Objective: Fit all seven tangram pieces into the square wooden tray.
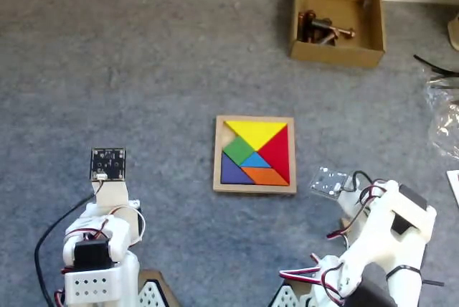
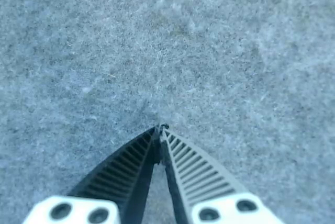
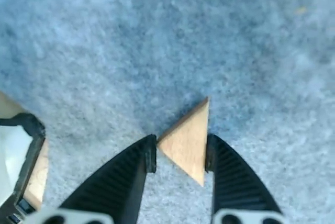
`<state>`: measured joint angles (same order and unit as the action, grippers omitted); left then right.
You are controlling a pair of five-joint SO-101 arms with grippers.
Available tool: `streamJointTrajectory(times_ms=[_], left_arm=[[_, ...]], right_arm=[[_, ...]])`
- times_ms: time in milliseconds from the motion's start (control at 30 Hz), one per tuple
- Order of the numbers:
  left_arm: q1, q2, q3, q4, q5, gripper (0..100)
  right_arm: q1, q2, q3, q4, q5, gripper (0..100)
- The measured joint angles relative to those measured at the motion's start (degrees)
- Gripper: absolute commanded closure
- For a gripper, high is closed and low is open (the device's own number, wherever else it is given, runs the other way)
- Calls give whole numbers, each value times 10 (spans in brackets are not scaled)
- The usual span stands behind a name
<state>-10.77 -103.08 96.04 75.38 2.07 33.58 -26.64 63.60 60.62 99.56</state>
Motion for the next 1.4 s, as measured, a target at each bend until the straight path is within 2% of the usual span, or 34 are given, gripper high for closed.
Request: streamJointTrajectory(times_ms=[267, 467, 833, 1000, 1400], left_arm=[[0, 0, 0, 0, 0, 995], [0, 0, 0, 0, 0, 995], [0, 0, 0, 0, 0, 995], [0, 0, 0, 0, 0, 995], [0, 0, 0, 0, 0, 995]], right_arm=[[0, 0, 0, 0, 0, 882], [0, 0, 3, 0, 0, 994], [0, 1, 5, 0, -11, 994], [-22, 6, -4, 1, -105, 994], [-144, 7, -73, 4, -398, 994]])
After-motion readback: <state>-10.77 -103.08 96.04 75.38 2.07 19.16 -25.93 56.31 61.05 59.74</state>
